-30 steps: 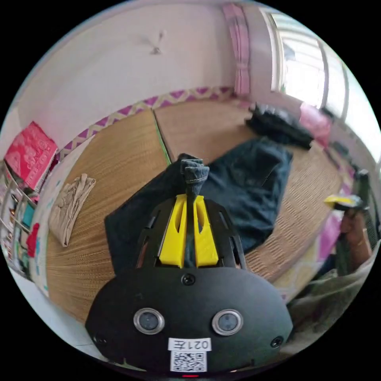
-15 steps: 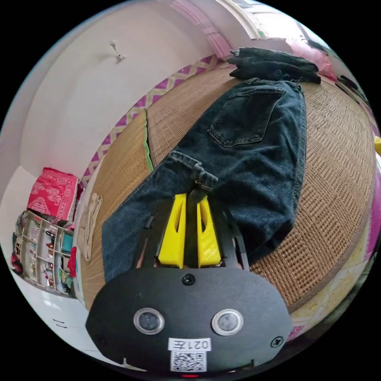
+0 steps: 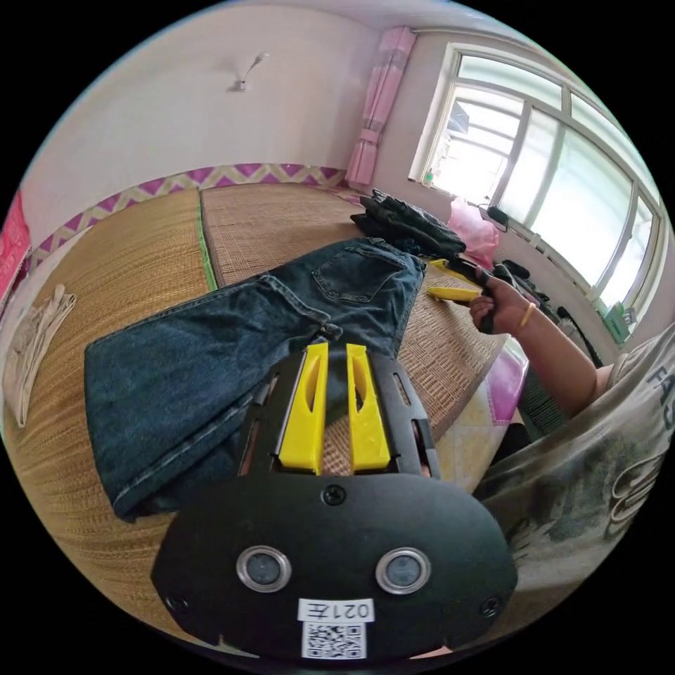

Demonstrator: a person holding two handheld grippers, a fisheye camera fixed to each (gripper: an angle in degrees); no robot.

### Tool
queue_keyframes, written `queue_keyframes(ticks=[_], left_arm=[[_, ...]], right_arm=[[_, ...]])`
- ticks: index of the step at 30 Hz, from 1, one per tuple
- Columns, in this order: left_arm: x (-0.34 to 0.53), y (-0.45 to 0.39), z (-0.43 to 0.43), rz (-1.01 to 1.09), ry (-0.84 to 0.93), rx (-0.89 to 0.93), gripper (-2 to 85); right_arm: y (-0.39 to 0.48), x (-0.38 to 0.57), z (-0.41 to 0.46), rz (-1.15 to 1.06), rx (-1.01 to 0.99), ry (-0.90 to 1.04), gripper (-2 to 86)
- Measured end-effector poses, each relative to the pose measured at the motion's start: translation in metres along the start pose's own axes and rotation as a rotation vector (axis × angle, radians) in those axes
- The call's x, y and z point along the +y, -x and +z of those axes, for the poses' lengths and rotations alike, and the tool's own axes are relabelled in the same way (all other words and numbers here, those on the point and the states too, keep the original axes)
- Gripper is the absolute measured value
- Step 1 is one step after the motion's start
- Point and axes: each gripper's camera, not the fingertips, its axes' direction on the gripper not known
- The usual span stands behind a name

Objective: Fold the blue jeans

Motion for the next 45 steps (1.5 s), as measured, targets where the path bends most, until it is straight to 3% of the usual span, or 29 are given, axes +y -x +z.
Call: queue_keyframes(ticks=[7,9,15,17,20,24,26,30,37,39,41,45], left_arm=[[0.074,0.064,-0.053,-0.067,-0.058,0.094,-0.7],[0.095,0.084,-0.066,-0.103,-0.068,0.088,-0.8],[0.169,0.151,-0.109,-0.161,-0.130,0.192,-0.9],[0.193,0.172,-0.119,-0.194,-0.163,0.244,-0.9],[0.234,0.203,-0.130,-0.260,-0.209,0.294,-0.9],[0.285,0.225,-0.140,-0.295,-0.201,0.211,-0.9],[0.304,0.232,-0.145,-0.302,-0.190,0.180,-0.9],[0.340,0.247,-0.154,-0.325,-0.114,0.097,-0.9],[0.380,0.297,-0.147,-0.425,-0.189,0.195,-0.9],[0.385,0.308,-0.142,-0.449,-0.234,0.253,-0.9],[0.390,0.317,-0.137,-0.490,-0.261,0.262,-0.9],[0.389,0.324,-0.131,-0.513,-0.299,0.242,-1.0]], right_arm=[[0.029,-0.003,0.035,0.139,-0.073,-0.086,6.5],[0.055,0.004,0.032,0.083,-0.097,-0.099,3.8],[0.312,0.100,0.057,-0.689,0.129,-0.079,2.0],[0.410,0.184,0.097,-1.024,0.218,-0.051,1.8],[0.489,0.317,0.167,-1.426,0.308,0.000,1.5],[0.498,0.472,0.277,-1.863,0.486,0.105,1.3],[0.458,0.534,0.353,-2.028,0.652,0.296,1.2],[0.450,0.574,0.355,-2.131,0.726,0.140,1.2],[0.418,0.607,0.371,-2.271,0.801,0.084,3.0],[0.427,0.594,0.361,-2.204,0.733,0.174,4.7],[0.451,0.555,0.337,-1.996,0.531,0.358,7.0],[0.460,0.491,0.317,-1.724,0.394,0.260,7.6]])
